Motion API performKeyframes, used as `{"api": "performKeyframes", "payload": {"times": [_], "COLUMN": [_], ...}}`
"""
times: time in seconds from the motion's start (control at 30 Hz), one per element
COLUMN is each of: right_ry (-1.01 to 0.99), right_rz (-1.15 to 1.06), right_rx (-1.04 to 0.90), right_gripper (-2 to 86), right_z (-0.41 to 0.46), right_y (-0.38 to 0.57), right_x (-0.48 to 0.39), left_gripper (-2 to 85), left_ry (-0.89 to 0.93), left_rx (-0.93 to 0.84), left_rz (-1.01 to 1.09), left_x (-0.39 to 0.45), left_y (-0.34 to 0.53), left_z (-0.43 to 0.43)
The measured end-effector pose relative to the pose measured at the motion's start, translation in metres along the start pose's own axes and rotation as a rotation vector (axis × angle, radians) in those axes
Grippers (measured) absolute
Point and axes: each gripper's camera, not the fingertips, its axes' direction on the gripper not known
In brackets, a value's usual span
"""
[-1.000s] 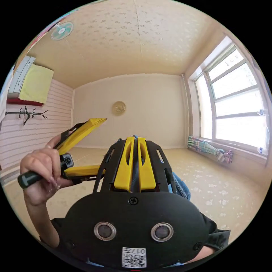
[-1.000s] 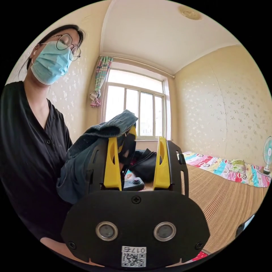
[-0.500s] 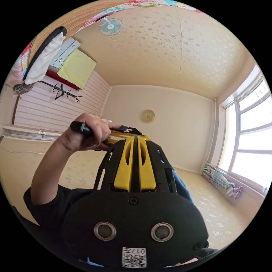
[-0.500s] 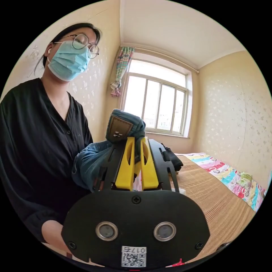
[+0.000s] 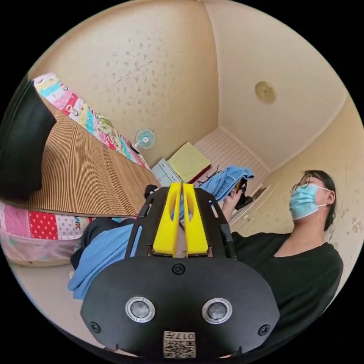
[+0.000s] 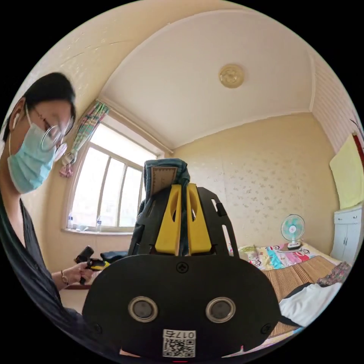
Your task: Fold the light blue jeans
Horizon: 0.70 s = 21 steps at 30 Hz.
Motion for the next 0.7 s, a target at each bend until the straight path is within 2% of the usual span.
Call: {"api": "performKeyframes", "payload": {"times": [0.07,0.13,0.2,0.27,0.33,0.43,0.63,0.7], "right_ry": [0.051,0.086,0.207,0.268,0.287,0.329,0.329,0.346], "right_rz": [0.050,0.004,-0.110,-0.189,-0.230,-0.297,-0.393,-0.410], "right_rx": [0.080,0.138,0.179,0.208,0.210,0.106,-0.016,-0.064], "right_gripper": [2.7,2.7,2.6,2.6,2.7,2.7,2.8,2.8], "right_z": [0.006,0.018,0.042,0.060,0.078,0.118,0.173,0.182], "right_y": [-0.021,-0.041,-0.062,-0.075,-0.089,-0.109,-0.090,-0.073], "right_x": [-0.012,-0.040,-0.092,-0.128,-0.156,-0.193,-0.233,-0.237], "left_gripper": [7.3,10.3,13.0,14.2,15.2,16.3,15.0,5.7], "left_ry": [0.100,0.178,0.238,0.271,0.259,0.268,0.135,0.135], "left_rx": [-0.049,-0.155,-0.280,-0.305,-0.287,-0.195,0.016,0.131], "left_rz": [0.076,0.136,0.215,0.296,0.347,0.374,0.232,0.160], "left_x": [0.037,0.073,0.124,0.162,0.192,0.228,0.241,0.229], "left_y": [0.017,0.032,0.059,0.078,0.094,0.107,0.126,0.138], "left_z": [0.046,0.107,0.193,0.244,0.284,0.323,0.344,0.334]}}
